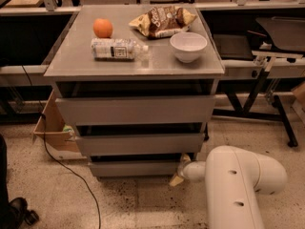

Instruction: Open bottom drawer

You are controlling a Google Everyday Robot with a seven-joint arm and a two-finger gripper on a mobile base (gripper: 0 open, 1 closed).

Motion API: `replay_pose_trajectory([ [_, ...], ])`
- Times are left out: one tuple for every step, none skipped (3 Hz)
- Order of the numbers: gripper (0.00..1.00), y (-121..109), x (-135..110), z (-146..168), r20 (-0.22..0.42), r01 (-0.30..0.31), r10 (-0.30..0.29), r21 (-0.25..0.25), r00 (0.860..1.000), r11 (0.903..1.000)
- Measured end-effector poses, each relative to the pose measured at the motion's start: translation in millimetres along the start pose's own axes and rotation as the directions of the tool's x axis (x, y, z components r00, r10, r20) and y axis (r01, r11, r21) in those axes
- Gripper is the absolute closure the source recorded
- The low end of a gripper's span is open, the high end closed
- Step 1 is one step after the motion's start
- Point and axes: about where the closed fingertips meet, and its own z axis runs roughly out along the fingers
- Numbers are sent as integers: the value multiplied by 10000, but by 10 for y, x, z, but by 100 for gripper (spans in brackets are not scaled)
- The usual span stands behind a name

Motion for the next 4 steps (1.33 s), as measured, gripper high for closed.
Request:
replay_pose_trajectory([
  [19,59,28,56,171,-102,106,-226,9998,9997],
  [50,174,146,-55,322,-252,265,-413,9991,9988],
  [70,189,154,-116,327,-279,294,-458,9990,9986],
  [47,156,109,-191,326,-278,293,-457,9990,9986],
])
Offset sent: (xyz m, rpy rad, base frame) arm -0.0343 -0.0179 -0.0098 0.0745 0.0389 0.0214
